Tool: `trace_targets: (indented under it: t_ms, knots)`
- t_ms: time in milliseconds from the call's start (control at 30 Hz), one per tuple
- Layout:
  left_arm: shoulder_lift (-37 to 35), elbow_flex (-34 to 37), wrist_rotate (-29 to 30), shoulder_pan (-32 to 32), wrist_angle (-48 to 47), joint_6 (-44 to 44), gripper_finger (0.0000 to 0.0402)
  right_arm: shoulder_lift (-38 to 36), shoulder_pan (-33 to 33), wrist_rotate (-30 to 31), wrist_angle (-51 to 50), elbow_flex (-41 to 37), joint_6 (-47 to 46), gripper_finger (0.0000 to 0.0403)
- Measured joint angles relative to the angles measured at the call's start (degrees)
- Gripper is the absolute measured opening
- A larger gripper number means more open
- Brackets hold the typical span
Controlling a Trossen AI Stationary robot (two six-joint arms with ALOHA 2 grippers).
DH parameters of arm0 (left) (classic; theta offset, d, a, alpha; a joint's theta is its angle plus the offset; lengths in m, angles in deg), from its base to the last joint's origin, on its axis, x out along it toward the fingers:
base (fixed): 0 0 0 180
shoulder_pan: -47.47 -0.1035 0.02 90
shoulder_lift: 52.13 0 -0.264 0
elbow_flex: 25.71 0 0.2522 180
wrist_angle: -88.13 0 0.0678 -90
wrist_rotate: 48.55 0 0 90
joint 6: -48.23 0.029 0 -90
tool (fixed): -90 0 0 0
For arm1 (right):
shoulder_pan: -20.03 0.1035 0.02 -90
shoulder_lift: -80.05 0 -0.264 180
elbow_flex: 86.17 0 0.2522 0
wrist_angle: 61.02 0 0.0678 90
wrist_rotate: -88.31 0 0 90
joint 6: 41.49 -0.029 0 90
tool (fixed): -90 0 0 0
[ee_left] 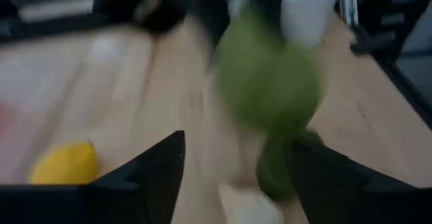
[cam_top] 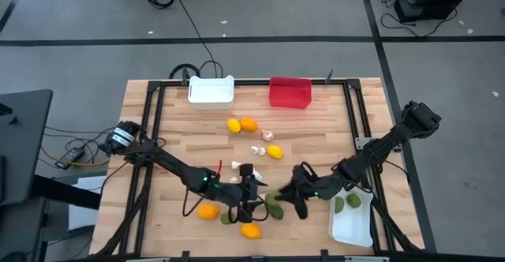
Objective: Sort produce into baskets
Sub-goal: Put the green lime into the bottom white bin
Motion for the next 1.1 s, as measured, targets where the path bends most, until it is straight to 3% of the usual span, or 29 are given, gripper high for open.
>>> trace_targets:
  t_ms: [167, 367, 600, 800, 933, 1100]
  knots:
    - [0.00, 0.02, -4.98, 1.48, -9.83, -8.10, 0.0292, -5.89, 1.12, -12.82, -11.85, 0.01, -4.96, 0.0091]
    - [0.00, 0.02, -12.48, 3.61, -16.65, -13.61, 0.0291, -13.97, 5.02, -25.05, -30.14, 0.00, -16.67, 0.0091]
    - [0.00, 0.02, -12.74, 4.11, -17.84, -16.36, 0.0287, -20.23, 12.68, -27.66, -44.32, 0.02, -28.83, 0.0092]
    - [0.00, 0.02, -12.86, 4.00, -18.01, -14.83, 0.0286, -22.66, 18.95, -26.24, -48.35, 0.02, -34.86, 0.0094]
    - [0.00, 0.02, -17.71, 3.89, -18.47, -14.70, 0.0286, -22.46, 21.34, -25.87, -50.45, 0.04, -35.61, 0.0105]
    - [0.00, -0.47, -23.64, 3.92, -23.17, -14.67, 0.0286, -20.49, 21.99, -24.73, -60.51, 0.04, -38.04, 0.0144]
